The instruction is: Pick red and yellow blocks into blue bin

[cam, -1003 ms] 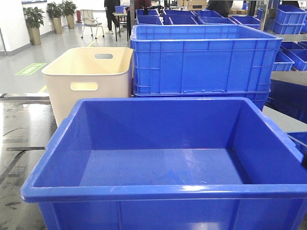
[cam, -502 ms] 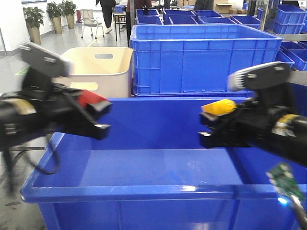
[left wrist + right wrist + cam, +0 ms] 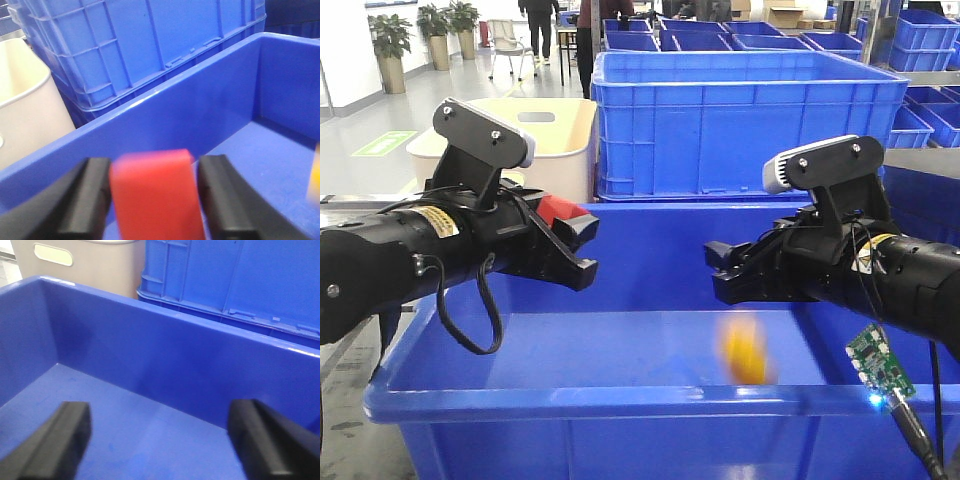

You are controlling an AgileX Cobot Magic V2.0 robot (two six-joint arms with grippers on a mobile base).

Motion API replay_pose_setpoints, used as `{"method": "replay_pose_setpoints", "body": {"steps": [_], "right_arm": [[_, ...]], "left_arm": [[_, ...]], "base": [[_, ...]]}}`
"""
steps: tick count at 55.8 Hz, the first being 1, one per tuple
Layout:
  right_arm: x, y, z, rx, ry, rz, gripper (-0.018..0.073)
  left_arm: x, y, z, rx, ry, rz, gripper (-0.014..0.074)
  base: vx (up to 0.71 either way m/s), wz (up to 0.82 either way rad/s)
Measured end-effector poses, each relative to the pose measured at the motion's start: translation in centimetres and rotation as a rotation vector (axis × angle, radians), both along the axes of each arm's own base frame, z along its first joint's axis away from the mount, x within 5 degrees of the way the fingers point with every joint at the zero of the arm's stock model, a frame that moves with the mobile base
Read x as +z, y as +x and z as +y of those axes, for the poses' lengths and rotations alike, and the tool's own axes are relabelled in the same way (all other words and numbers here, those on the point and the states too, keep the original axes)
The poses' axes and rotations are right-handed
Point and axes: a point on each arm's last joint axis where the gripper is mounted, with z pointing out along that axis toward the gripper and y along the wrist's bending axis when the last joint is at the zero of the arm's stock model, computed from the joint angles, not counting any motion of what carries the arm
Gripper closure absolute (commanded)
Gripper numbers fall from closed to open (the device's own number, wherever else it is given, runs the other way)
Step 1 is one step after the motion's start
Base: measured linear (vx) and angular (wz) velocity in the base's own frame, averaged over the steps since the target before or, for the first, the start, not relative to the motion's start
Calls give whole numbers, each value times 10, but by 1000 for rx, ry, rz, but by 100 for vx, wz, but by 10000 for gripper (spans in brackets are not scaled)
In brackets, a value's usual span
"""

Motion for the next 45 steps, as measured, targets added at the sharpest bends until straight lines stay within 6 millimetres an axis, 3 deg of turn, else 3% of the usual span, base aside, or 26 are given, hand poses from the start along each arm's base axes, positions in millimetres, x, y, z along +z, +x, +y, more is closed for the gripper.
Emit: {"method": "replay_pose_setpoints", "body": {"steps": [6,10,15,21,22,23,28,35,45], "right_arm": [[5,-6,-2,4,-1,3,-88],[14,-16,-5,7,3,-10,7],[31,-35,-12,14,4,-33,194],[52,-68,-23,27,-9,-53,559],[56,-74,-26,29,-12,-56,577],[58,-79,-27,30,-17,-57,577],[71,-111,-39,36,-35,-64,573],[81,-153,-55,26,-26,-87,570],[50,-204,-77,-8,22,-159,570]], "left_arm": [[5,-4,2,-1,-4,-7,21],[16,-12,6,-2,-12,-36,73],[34,-29,15,-8,-13,-68,234],[58,-61,33,-18,-9,-75,533],[58,-65,36,-19,1,-61,570],[61,-70,40,-17,5,-59,606],[65,-94,61,6,28,-58,606],[50,-132,84,28,29,-42,602],[4,-193,112,39,-27,-16,601]], "base": [[0,0],[0,0],[0,0],[0,0],[0,0],[0,0],[0,0],[0,0],[0,0]]}}
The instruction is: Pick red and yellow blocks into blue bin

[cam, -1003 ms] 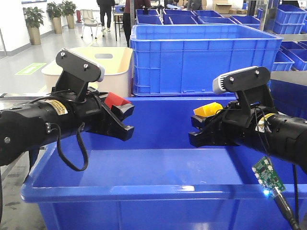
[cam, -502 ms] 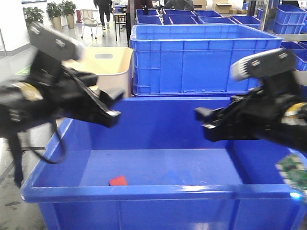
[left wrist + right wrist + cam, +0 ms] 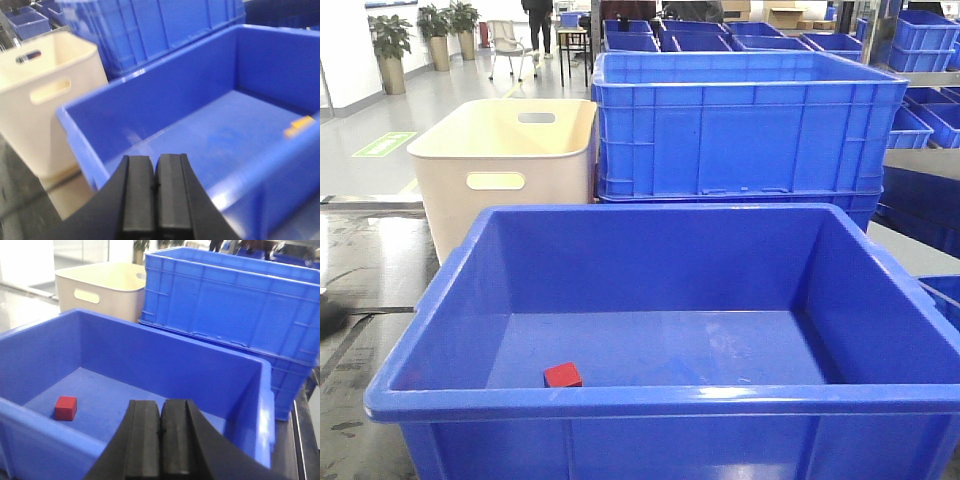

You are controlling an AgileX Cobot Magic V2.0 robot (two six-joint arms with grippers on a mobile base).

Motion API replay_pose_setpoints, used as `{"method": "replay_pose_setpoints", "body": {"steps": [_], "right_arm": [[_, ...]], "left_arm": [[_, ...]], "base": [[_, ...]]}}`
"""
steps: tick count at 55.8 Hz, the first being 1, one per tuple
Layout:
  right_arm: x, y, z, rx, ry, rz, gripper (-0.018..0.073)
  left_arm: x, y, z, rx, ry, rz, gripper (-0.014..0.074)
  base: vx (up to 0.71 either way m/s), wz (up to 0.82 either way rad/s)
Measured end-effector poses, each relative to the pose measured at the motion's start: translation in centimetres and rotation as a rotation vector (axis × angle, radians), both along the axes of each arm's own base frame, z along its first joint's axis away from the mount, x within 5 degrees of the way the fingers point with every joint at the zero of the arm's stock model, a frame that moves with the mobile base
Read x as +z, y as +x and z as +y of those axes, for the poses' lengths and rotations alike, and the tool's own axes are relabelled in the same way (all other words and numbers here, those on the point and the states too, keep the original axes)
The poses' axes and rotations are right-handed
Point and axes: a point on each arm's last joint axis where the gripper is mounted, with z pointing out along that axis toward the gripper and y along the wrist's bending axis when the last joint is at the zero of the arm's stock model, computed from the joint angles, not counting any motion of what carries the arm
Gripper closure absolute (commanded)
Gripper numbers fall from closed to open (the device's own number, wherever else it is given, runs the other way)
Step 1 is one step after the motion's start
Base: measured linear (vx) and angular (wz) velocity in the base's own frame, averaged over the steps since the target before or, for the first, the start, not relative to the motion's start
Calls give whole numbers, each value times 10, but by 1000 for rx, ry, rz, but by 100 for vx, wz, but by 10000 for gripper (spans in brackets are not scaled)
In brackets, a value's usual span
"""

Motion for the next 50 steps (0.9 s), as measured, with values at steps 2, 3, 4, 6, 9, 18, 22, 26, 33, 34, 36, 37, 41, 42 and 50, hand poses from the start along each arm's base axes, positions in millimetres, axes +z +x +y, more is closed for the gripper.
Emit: {"method": "replay_pose_setpoints", "body": {"steps": [2,3,4,6,9,18,22,26,33,34,36,37,41,42,50], "right_arm": [[-8,-8,-3,-2,6,-12,570],[-13,-12,-5,-3,10,-19,570],[-18,-16,-6,-3,14,-26,570],[-26,-22,-8,-3,21,-33,570],[-40,-30,-11,-4,31,-50,570],[-68,-36,-14,-5,43,-75,569],[-77,-36,-14,-6,40,-62,569],[-84,-34,-13,-6,32,-43,569],[-93,-32,-12,-6,20,-10,569],[-95,-32,-12,-6,18,-4,569],[-96,-32,-12,-6,15,2,569],[-96,-32,-12,-6,14,5,569],[-97,-32,-12,-6,13,12,569],[-97,-32,-12,-6,12,14,569],[-97,-32,-12,-6,12,17,569]], "left_arm": [[-10,-12,5,4,-38,10,600],[-15,-18,8,5,-55,14,600],[-18,-21,9,5,-62,15,600],[-28,-30,13,7,-87,22,600],[-41,-39,17,9,-104,30,600],[-65,-49,22,16,-125,21,597],[-68,-50,23,17,-127,17,597],[-68,-50,23,17,-128,16,597],[-68,-50,23,17,-130,14,597],[-68,-50,23,17,-130,14,597],[-68,-50,23,17,-130,14,597],[-68,-50,23,17,-130,14,597],[-68,-50,23,17,-130,14,597],[-68,-50,23,17,-130,14,597],[-69,-49,23,18,-131,13,597]], "base": [[0,0],[0,0],[0,0],[0,0],[0,0],[0,0],[0,0],[0,0],[0,0],[0,0],[0,0],[0,0],[0,0],[0,0],[0,0]]}}
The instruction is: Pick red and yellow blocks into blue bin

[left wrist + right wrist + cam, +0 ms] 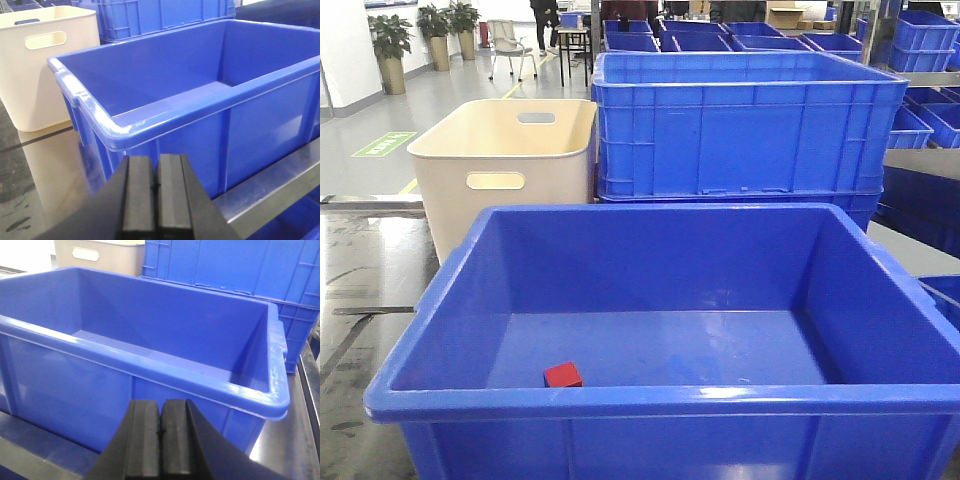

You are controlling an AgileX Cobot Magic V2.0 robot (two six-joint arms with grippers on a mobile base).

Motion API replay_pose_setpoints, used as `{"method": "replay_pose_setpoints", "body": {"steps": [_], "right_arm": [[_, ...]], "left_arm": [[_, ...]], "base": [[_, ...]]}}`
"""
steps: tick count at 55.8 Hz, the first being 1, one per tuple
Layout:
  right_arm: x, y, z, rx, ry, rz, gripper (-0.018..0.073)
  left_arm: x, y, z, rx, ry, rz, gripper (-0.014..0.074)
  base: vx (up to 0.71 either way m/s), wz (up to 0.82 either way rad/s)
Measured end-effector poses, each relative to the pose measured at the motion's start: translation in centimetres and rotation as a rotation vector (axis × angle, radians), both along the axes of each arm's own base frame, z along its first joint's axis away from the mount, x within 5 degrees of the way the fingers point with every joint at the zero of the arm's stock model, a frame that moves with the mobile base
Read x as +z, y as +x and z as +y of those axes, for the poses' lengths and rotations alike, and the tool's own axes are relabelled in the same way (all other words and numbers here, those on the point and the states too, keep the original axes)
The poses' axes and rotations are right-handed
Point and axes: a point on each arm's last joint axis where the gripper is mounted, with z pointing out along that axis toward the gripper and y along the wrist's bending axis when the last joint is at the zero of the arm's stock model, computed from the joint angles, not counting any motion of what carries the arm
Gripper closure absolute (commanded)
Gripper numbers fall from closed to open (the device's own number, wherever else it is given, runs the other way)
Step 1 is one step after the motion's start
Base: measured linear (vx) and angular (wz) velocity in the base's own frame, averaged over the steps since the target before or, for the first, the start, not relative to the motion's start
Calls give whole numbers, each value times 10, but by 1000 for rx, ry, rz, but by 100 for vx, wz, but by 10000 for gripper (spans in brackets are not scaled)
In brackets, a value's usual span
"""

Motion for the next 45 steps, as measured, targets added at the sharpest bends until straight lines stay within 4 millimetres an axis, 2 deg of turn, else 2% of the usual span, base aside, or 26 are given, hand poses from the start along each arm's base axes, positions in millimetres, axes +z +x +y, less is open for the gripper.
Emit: {"method": "replay_pose_setpoints", "body": {"steps": [9,16,21,26,32,45], "right_arm": [[0,0,0,0,0,0,569],[0,0,0,0,0,0,569],[0,0,0,0,0,0,569],[0,0,0,0,0,0,569],[0,0,0,0,0,1,569],[0,0,0,0,-1,2,569]], "left_arm": [[-19,5,6,92,14,-95,597],[-55,1,18,221,-19,-210,596],[-96,-3,24,285,-20,-233,596],[-117,-7,27,319,-13,-225,596],[-126,-11,28,320,22,-188,596],[-128,-12,28,318,34,-168,596]], "base": [[0,0],[0,0],[0,0],[0,0],[0,0],[0,0]]}}
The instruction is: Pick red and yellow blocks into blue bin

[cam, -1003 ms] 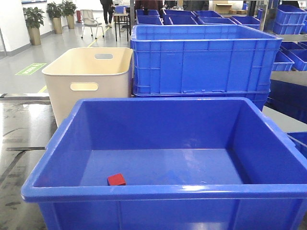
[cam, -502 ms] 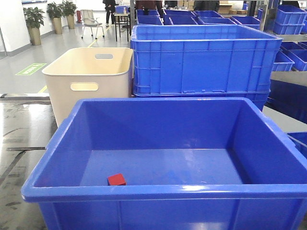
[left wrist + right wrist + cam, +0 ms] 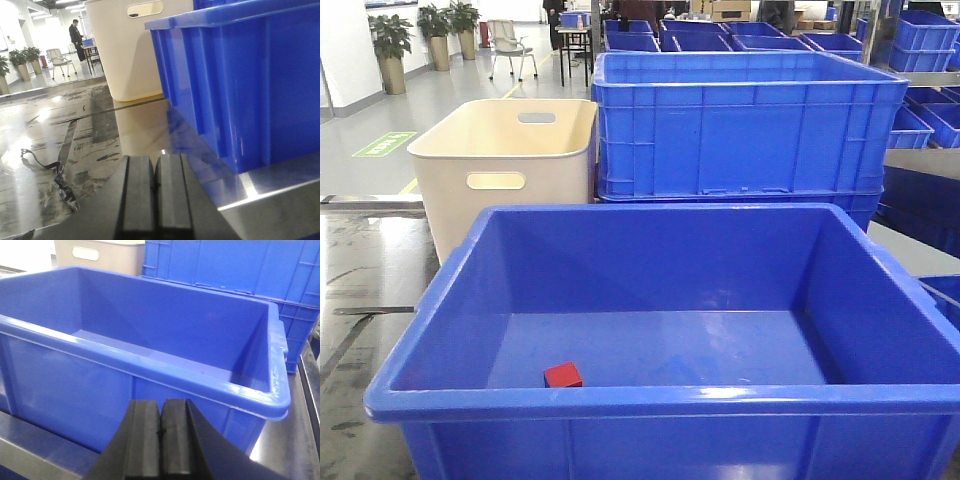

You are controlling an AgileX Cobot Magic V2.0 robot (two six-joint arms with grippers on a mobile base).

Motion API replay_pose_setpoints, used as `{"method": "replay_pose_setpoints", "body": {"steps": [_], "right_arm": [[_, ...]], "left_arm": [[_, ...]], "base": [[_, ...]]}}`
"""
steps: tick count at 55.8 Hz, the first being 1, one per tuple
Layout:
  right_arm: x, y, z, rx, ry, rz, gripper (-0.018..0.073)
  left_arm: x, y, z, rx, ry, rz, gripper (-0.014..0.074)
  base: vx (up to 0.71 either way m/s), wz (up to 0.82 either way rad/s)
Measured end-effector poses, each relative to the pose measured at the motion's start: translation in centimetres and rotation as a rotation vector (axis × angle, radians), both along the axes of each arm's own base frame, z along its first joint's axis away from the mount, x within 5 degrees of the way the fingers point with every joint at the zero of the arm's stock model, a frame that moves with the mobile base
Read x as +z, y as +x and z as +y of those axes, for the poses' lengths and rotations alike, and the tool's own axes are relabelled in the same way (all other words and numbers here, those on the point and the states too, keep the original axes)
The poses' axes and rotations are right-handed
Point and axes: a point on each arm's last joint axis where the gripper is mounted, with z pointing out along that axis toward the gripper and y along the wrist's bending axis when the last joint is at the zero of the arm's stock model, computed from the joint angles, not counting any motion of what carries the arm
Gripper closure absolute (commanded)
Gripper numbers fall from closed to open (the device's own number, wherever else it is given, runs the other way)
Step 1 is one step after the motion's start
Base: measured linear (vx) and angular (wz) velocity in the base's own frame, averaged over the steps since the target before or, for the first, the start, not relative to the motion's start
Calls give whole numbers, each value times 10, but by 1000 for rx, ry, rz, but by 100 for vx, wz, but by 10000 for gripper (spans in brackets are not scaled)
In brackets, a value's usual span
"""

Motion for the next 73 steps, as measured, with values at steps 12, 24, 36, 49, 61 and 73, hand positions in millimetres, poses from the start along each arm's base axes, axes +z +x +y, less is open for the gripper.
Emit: {"method": "replay_pose_setpoints", "body": {"steps": [12,24,36,49,61,73], "right_arm": [[0,0,0,0,0,-1,569],[0,0,0,0,0,-1,569],[0,0,0,0,0,-1,569],[-7,0,1,2,12,-4,569],[-72,1,-9,-135,21,51,569],[-123,-10,-24,-350,83,-37,569]], "left_arm": [[0,0,0,0,2,0,594],[0,0,0,1,3,3,594],[0,0,0,1,3,3,594],[0,0,0,1,3,3,594],[0,0,0,1,3,3,594],[0,0,0,1,4,3,594]], "base": [[0,0],[0,0],[0,0],[0,0],[0,0],[0,0]]}}
